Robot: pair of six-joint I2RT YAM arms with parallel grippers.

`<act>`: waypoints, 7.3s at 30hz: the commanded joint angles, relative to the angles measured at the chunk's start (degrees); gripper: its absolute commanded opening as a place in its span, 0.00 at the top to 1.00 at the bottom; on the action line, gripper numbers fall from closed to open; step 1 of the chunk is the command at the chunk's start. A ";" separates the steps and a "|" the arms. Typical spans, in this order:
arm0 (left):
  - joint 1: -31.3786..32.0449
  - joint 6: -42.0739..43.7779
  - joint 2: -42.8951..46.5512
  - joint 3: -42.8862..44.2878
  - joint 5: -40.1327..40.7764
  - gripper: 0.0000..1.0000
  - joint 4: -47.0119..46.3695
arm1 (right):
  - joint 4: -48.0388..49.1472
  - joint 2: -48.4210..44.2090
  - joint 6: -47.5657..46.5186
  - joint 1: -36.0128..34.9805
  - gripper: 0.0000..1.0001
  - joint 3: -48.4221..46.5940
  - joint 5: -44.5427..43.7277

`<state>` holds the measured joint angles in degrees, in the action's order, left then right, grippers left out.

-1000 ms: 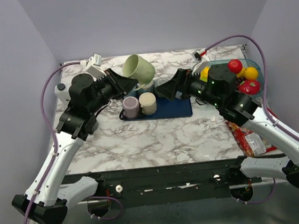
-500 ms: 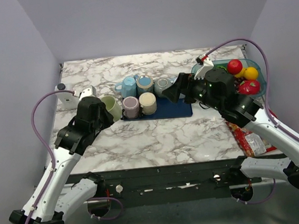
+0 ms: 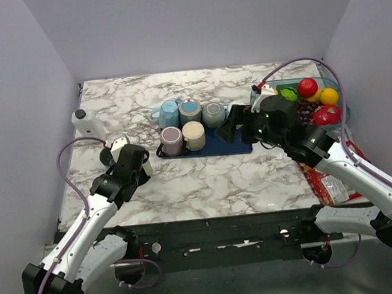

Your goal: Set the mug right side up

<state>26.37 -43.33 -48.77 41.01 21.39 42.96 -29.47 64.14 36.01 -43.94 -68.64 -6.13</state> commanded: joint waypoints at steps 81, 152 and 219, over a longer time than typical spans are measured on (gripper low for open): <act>0.26 11.60 2.19 12.60 -15.59 0.01 -10.44 | -11.40 55.74 21.21 -6.51 0.00 -31.21 -25.87; 0.26 9.14 5.00 10.23 -16.81 0.01 -11.67 | -2.43 37.56 2.57 -7.03 1.00 -23.82 -23.76; 6.24 -39.29 -12.92 8.03 -43.89 0.72 -98.68 | 34.57 -1.47 9.96 -5.89 0.99 -5.89 14.57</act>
<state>32.34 -82.02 -61.47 48.90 -25.23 -50.76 1.63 64.12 46.96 -49.82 -75.70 4.43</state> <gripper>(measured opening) 0.340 0.233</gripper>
